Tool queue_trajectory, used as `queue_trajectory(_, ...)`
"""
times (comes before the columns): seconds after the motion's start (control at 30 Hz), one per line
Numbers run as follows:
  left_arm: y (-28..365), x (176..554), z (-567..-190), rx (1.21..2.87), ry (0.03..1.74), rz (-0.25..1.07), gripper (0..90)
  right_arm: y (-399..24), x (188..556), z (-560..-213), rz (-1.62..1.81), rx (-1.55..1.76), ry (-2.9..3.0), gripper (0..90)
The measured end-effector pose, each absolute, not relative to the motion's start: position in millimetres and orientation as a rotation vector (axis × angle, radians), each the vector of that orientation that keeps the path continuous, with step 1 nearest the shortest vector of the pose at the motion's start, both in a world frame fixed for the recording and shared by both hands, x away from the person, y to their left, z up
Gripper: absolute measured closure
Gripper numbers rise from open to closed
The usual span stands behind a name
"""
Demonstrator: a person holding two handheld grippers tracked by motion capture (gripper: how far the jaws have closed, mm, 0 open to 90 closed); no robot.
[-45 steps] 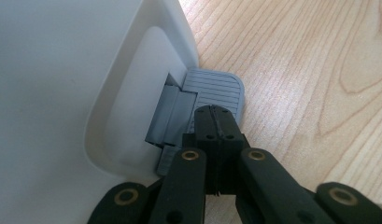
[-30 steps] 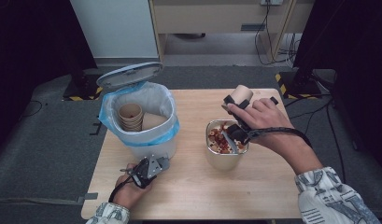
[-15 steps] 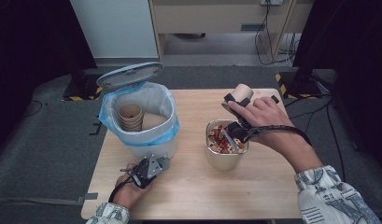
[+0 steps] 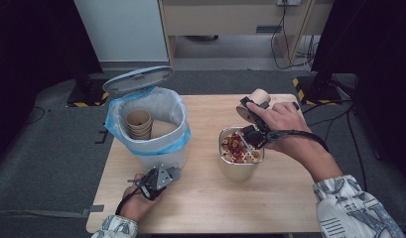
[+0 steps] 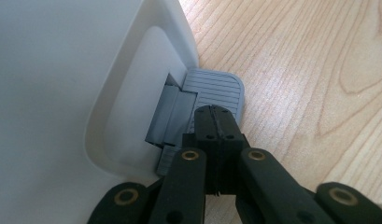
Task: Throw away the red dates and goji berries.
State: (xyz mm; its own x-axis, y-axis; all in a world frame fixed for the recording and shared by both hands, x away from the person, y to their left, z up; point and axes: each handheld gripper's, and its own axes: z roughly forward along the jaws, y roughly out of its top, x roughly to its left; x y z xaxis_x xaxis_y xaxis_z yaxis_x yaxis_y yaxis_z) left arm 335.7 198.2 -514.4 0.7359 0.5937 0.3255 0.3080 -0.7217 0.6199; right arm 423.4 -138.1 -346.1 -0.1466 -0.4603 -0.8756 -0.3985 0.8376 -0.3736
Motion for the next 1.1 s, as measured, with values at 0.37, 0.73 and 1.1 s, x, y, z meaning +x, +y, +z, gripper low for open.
queue_trajectory(0.37, 198.6, 336.0, -514.1, 2.398, 0.675, 0.707, 89.5, -143.4, 430.7, -346.0, 0.061, -0.547, 1.836, 28.6)
queue_trajectory(0.73, 198.7, 336.0, -514.1, 2.398, 0.674, 0.707, 89.5, -147.0, 435.9, -337.4, 0.258, -0.398, 1.88, 28.6)
queue_trajectory(1.1, 198.6, 335.9, -514.0, 2.399, 0.675, 0.706, 89.5, -146.1, 440.5, -329.3, 0.404, -0.294, 1.893, 28.4)
